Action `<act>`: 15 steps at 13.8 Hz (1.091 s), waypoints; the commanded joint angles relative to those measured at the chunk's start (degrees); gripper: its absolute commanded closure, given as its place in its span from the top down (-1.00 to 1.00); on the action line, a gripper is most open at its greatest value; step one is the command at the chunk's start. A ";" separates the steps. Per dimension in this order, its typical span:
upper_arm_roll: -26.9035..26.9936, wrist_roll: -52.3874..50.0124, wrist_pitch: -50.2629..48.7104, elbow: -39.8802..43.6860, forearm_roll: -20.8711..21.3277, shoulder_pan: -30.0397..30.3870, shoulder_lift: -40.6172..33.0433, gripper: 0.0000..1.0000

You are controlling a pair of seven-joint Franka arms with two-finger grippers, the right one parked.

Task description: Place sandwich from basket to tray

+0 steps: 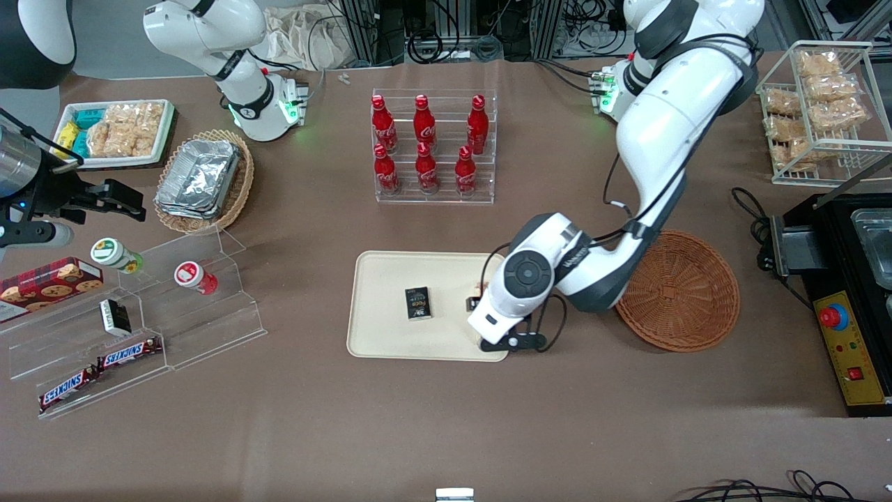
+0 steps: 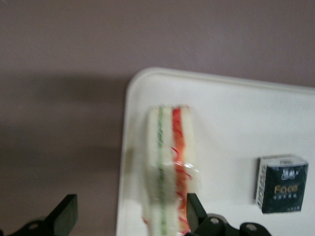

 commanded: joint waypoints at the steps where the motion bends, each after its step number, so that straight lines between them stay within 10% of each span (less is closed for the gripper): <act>1: 0.32 1.31 -10.87 -1.01 -2.33 2.74 -9.05 0.98; 8: 1.28 11.48 -14.35 -15.13 -8.55 14.60 -28.47 0.98; 15: 18.93 31.18 -10.67 -30.07 -17.36 12.25 -45.53 0.98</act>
